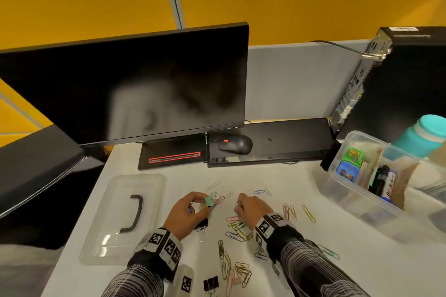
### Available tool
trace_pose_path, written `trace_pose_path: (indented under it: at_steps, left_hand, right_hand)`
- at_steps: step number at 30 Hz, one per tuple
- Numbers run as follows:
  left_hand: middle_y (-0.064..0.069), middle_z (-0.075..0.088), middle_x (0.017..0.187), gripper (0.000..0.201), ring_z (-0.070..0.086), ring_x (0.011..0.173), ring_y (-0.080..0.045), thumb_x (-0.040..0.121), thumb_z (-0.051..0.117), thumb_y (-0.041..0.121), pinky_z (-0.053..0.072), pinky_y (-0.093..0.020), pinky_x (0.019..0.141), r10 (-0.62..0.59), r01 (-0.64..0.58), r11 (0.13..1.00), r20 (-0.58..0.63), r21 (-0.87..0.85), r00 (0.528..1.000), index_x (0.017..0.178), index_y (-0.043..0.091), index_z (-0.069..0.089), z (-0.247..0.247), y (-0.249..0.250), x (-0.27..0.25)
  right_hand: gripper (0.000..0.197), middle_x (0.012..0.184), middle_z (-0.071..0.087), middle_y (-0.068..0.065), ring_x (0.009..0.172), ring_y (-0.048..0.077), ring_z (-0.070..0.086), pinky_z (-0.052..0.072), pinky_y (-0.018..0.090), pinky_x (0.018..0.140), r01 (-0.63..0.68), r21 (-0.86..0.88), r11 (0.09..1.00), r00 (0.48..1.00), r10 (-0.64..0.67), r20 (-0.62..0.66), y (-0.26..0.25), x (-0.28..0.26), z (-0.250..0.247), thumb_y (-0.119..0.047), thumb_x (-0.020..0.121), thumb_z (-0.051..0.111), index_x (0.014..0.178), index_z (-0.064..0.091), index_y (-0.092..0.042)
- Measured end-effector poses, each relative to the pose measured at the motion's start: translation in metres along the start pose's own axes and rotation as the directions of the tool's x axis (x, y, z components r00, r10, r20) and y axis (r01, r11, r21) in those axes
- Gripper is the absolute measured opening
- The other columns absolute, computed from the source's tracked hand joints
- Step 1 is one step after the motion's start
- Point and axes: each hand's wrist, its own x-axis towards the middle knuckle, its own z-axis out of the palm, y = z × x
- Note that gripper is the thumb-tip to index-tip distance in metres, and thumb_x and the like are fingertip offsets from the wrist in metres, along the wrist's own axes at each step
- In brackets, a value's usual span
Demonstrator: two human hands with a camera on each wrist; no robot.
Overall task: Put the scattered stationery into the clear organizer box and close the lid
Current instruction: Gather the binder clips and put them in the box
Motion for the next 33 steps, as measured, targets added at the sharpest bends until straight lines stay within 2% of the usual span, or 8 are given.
trace_pose_path:
  at_steps: [3, 7, 12, 15, 20, 27, 29, 33]
  left_hand:
    - [0.006, 0.068, 0.104, 0.02, 0.041, 0.043, -0.002, 0.082, 0.071, 0.019, 0.035, -0.011, 0.05, 0.021, -0.022, 1.0, 0.006, 0.007, 1.0, 0.1, 0.024, 0.065, 0.001, -0.002, 0.0]
    - [0.01, 0.065, 0.103, 0.02, 0.05, 0.056, 0.009, 0.084, 0.069, 0.02, 0.039, -0.013, 0.06, 0.043, -0.045, 0.998, 0.038, 0.049, 0.998, 0.102, 0.024, 0.063, 0.011, 0.01, 0.006]
    - [0.015, 0.063, 0.102, 0.025, 0.048, 0.056, 0.002, 0.082, 0.07, 0.021, 0.037, -0.01, 0.056, 0.152, -0.18, 0.972, 0.18, 0.149, 0.972, 0.103, 0.029, 0.061, 0.044, 0.042, 0.015]
    - [0.015, 0.063, 0.101, 0.025, 0.037, 0.047, -0.007, 0.081, 0.071, 0.025, 0.031, -0.013, 0.047, 0.21, -0.248, 0.955, 0.219, 0.162, 0.953, 0.101, 0.032, 0.06, 0.069, 0.062, 0.02]
    - [0.013, 0.064, 0.101, 0.023, 0.041, 0.046, -0.005, 0.082, 0.07, 0.019, 0.033, -0.011, 0.047, 0.255, -0.292, 0.948, 0.255, 0.123, 0.933, 0.1, 0.029, 0.061, 0.11, 0.092, 0.022]
    - [0.017, 0.062, 0.105, 0.025, 0.04, 0.047, -0.005, 0.082, 0.069, 0.031, 0.035, -0.013, 0.049, 0.225, -0.29, 0.941, 0.317, 0.174, 0.921, 0.104, 0.033, 0.058, 0.138, 0.109, 0.017]
    - [0.017, 0.062, 0.105, 0.025, 0.043, 0.048, -0.003, 0.083, 0.069, 0.028, 0.037, -0.013, 0.05, 0.223, -0.277, 0.948, 0.298, 0.153, 0.928, 0.104, 0.033, 0.058, 0.142, 0.116, 0.012]
    - [0.019, 0.06, 0.106, 0.027, 0.044, 0.056, -0.003, 0.084, 0.068, 0.024, 0.038, -0.012, 0.053, 0.297, -0.342, 0.935, 0.318, 0.093, 0.9, 0.106, 0.035, 0.056, 0.161, 0.148, -0.005]
  right_hand:
    - [0.021, 0.09, 0.063, 0.007, 0.081, 0.027, 0.061, 0.05, 0.038, 0.071, 0.065, 0.07, 0.995, 0.996, -0.06, -0.063, -0.002, -0.014, -0.006, -0.033, 0.098, 0.035, 0.096, 0.043, -0.013]
    - [0.021, 0.066, 0.056, -0.006, 0.058, 0.014, 0.053, 0.043, 0.032, 0.055, 0.22, 0.12, 0.968, 0.921, -0.166, -0.353, 0.017, -0.061, -0.044, -0.036, 0.098, 0.032, 0.086, 0.042, -0.022]
    - [0.026, 0.055, 0.042, -0.007, 0.049, 0.011, 0.04, 0.025, 0.021, 0.046, 0.125, 0.083, 0.989, 0.618, -0.012, -0.786, 0.089, -0.126, -0.11, -0.039, 0.086, 0.032, 0.071, 0.041, -0.019]
    - [0.021, 0.062, 0.048, 0.002, 0.052, 0.02, 0.04, 0.026, 0.026, 0.047, -0.103, 0.162, 0.981, 0.483, 0.192, -0.854, 0.143, -0.158, -0.141, -0.029, 0.089, 0.041, 0.073, 0.044, -0.016]
    - [0.026, 0.076, 0.057, 0.007, 0.066, 0.023, 0.054, 0.047, 0.033, 0.059, -0.503, 0.038, 0.863, 0.693, 0.429, -0.579, 0.207, -0.162, -0.161, -0.036, 0.091, 0.042, 0.075, 0.051, -0.018]
    - [0.027, 0.096, 0.065, 0.009, 0.081, 0.021, 0.057, 0.049, 0.033, 0.077, -0.434, 0.041, 0.9, 0.841, 0.421, -0.339, 0.223, -0.159, -0.166, -0.026, 0.095, 0.035, 0.093, 0.061, -0.019]
    - [0.02, 0.096, 0.066, 0.008, 0.083, 0.022, 0.058, 0.051, 0.036, 0.076, -0.363, 0.093, 0.927, 0.798, 0.361, -0.483, 0.229, -0.168, -0.166, -0.023, 0.093, 0.041, 0.096, 0.061, -0.02]
    - [0.032, 0.123, 0.054, 0.009, 0.11, 0.023, 0.047, 0.043, 0.04, 0.095, -0.314, 0.153, 0.937, 0.537, 0.308, -0.785, 0.248, -0.187, -0.149, -0.016, 0.089, 0.051, 0.121, 0.056, -0.012]
